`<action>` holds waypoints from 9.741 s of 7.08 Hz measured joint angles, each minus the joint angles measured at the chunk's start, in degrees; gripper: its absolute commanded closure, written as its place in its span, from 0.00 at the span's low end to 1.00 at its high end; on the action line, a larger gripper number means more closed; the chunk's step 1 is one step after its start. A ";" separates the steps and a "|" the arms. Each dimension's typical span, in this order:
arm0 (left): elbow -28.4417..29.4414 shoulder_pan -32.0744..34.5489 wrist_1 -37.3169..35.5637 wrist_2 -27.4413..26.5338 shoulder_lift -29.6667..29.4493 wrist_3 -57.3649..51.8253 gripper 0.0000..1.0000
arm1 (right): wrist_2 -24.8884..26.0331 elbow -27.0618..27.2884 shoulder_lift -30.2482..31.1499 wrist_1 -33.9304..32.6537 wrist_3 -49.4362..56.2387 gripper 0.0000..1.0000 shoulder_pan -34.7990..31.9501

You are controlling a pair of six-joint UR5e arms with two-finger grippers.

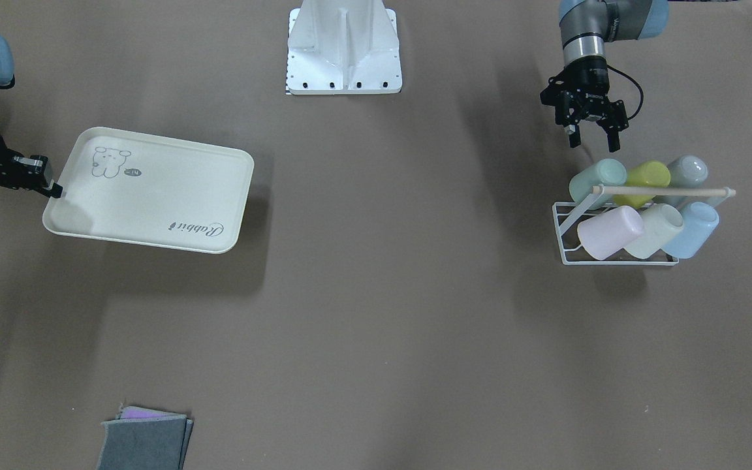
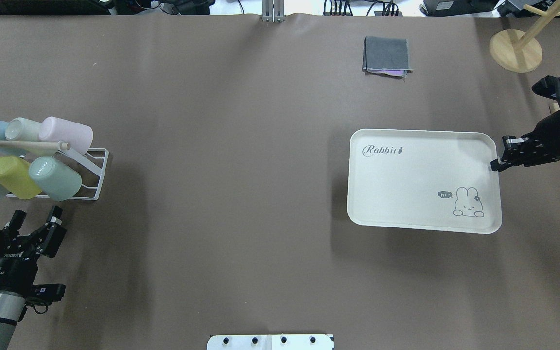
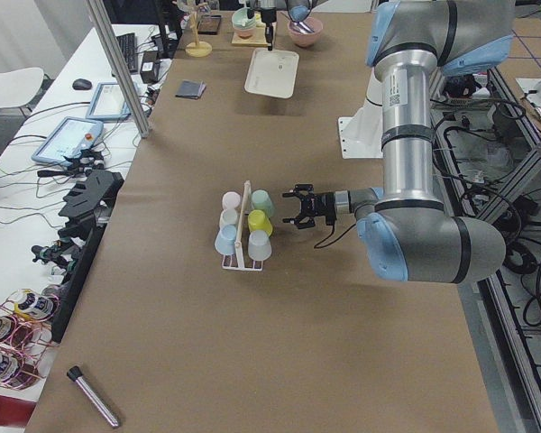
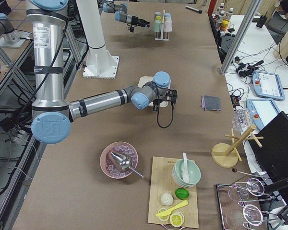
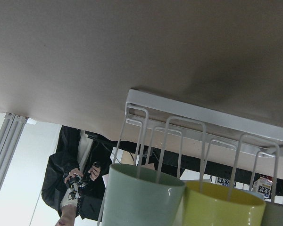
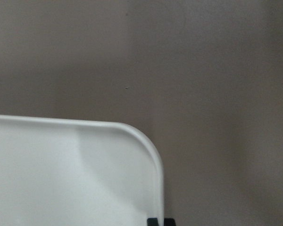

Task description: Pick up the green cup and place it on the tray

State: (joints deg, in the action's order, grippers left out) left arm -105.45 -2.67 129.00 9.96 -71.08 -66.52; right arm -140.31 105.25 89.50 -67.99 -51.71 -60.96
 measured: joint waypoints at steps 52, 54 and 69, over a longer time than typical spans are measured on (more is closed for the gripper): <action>4.47 7.96 -4.01 3.58 -9.36 -7.67 0.03 | 7.92 1.00 3.33 -31.78 45.81 0.00 -24.14; 4.75 8.14 -4.02 3.58 -9.47 -7.67 0.08 | 7.77 1.06 3.56 -31.71 47.18 0.00 -24.19; 5.85 9.73 -3.98 3.58 -10.25 -7.49 0.17 | 3.58 1.41 7.11 -31.59 49.77 0.00 -24.85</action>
State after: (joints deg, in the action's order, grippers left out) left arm -99.60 7.05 125.01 13.53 -81.33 -74.00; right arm -136.73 106.67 96.61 -99.58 -1.94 -85.80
